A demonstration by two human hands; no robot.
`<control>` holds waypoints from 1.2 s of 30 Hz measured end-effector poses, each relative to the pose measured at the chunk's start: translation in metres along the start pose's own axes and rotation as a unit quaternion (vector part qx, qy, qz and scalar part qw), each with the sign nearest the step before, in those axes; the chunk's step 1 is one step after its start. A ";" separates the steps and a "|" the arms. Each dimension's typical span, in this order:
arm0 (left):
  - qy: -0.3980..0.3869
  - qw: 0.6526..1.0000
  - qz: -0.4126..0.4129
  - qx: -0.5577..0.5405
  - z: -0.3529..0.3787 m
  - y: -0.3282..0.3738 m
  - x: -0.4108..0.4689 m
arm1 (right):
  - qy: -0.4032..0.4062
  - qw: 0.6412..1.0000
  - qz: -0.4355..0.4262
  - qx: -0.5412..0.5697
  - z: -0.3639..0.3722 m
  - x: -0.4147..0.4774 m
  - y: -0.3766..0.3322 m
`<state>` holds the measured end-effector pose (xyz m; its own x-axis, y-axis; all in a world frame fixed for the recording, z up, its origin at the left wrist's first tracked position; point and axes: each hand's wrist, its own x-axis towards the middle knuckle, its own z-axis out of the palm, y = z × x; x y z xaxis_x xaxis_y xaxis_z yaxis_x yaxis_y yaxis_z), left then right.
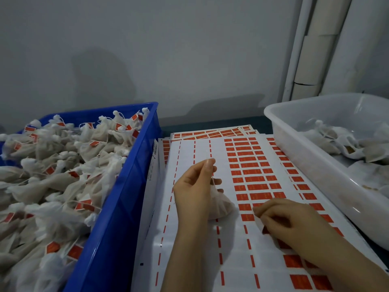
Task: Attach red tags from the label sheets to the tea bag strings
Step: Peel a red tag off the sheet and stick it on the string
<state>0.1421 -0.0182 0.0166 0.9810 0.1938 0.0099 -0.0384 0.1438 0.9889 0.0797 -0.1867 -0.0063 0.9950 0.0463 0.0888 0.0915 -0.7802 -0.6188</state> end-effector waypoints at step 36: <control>-0.104 0.981 -0.112 -0.120 0.010 0.011 -0.013 | 0.164 0.864 0.051 0.474 -0.022 0.029 -0.033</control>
<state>0.1303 -0.0287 0.0286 0.9865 -0.0680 -0.1493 0.1640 0.3896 0.9063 0.1049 -0.1734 0.0340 0.9487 -0.2935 0.1174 0.1519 0.0978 -0.9835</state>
